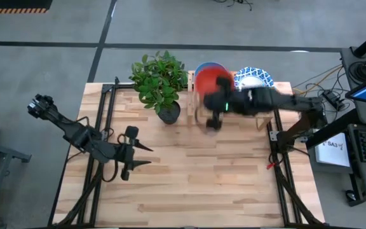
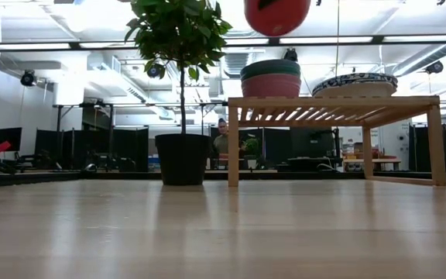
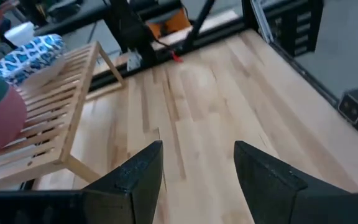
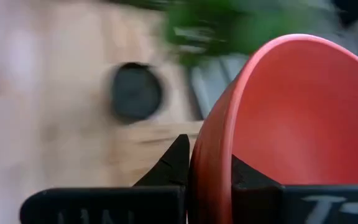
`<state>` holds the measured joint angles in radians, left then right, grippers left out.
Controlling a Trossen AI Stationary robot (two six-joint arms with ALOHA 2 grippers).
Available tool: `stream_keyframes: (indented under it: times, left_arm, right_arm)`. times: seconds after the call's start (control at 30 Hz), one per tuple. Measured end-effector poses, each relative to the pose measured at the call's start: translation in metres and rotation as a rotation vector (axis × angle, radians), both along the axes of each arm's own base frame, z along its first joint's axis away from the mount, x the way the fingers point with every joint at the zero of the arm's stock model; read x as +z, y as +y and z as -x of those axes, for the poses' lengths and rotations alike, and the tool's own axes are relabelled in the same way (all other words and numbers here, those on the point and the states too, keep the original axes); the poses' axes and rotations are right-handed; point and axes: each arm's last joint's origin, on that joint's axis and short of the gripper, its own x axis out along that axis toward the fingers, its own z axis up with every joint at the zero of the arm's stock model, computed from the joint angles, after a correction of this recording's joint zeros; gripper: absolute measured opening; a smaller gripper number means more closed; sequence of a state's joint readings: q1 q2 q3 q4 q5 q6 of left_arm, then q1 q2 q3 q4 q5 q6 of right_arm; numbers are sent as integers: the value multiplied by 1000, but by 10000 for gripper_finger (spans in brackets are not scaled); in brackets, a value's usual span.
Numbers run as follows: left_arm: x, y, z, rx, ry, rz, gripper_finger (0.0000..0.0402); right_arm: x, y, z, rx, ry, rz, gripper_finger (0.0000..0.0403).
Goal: Place and stack bowls onto a shelf
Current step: Stack the orange bowl on top of the blue bowl on the shelf
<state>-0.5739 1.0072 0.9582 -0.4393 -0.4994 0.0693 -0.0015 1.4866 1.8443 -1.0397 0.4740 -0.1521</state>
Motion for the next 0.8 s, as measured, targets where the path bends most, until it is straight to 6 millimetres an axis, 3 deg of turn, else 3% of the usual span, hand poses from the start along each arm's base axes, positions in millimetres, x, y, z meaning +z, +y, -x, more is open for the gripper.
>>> stream_keyframes:
  times: [0.17, 0.37, 0.5, 0.8]
  left_arm:
    - [0, 6, 10, 2, -51, 33, 181]
    - [2, 8, 13, 4, -63, 47, 181]
    - [2, 8, 13, 3, -60, 46, 181]
    - [2, 9, 13, 5, -61, 33, 181]
  right_arm:
    - [3, -67, 5, -157, -33, 50, 13]
    - [-12, -135, 9, -174, -78, -95, 13]
    - [-25, -150, 7, -196, -42, -111, 13]
    - [-32, -151, 2, -190, -17, -114, 13]
